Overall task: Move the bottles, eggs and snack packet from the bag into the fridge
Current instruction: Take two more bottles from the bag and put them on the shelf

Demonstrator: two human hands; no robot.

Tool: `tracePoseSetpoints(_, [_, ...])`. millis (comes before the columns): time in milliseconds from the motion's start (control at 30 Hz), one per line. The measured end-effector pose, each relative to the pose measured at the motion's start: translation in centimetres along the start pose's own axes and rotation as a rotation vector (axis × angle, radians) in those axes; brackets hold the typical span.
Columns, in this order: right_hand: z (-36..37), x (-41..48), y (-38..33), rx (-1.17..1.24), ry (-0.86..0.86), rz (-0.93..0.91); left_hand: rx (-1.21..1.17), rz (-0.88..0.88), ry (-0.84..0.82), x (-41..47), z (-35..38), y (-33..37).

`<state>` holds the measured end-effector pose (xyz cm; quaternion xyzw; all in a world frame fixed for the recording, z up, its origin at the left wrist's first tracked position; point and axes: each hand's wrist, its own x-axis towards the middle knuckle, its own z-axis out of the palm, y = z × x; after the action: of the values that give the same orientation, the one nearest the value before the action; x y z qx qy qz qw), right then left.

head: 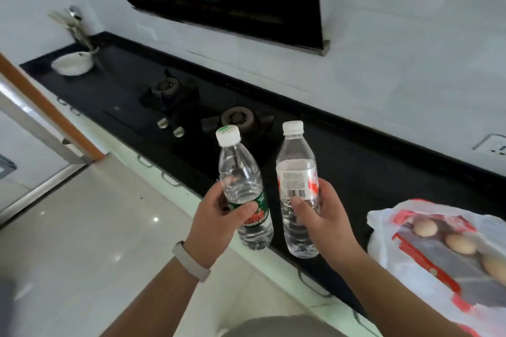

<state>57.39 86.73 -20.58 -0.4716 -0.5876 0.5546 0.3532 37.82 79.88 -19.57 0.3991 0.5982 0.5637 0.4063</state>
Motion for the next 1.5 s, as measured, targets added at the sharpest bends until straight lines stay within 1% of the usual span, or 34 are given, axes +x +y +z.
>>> tracePoseSetpoints(233, [12.4,0.8,-2.9,-0.069,-0.114,-0.052,-0.021,0.046,0.204,-2.7,-12.8,-0.9])
tracePoseSetpoints(433, [22.7,1.0,-5.2,-0.106,-0.253,-0.104,-0.024,0.03,0.442,-6.3,-22.4,-1.8])
tracePoseSetpoints(633, [32.1,0.4,-7.2,-0.14,-0.49,-0.191,-0.048,0.019,0.702,-10.5,-29.2,-2.5])
tracePoseSetpoints(867, [44.0,0.7,-7.6,-0.114,-0.794,-0.215,-0.041,-0.021,0.998,-15.1,-36.2,-4.0])
tracePoseSetpoints(1067, [55.1,1.7,-7.3,-0.127,-1.021,-0.252,-0.024,-0.072,1.233,-16.3,-43.1,-4.9])
tracePoseSetpoints(1167, [60.4,2.7,-7.7,-0.116,-1.121,-0.245,-0.018,-0.11,1.324,-15.5,-46.7,-4.8])
tracePoseSetpoints(1267, [65.3,4.0,-8.4,-0.114,-1.178,-0.247,-0.017,-0.149,1.4,-14.4,-50.8,-4.1])
tracePoseSetpoints(1400, [71.0,6.1,-10.0,-0.085,-1.255,-0.252,0.012,-0.14,1.462,-12.0,-55.8,-2.8])
tracePoseSetpoints(1500, [74.5,7.1,-11.0,-0.061,-1.283,-0.264,0.023,-0.125,1.475,-10.7,-58.6,-2.1])
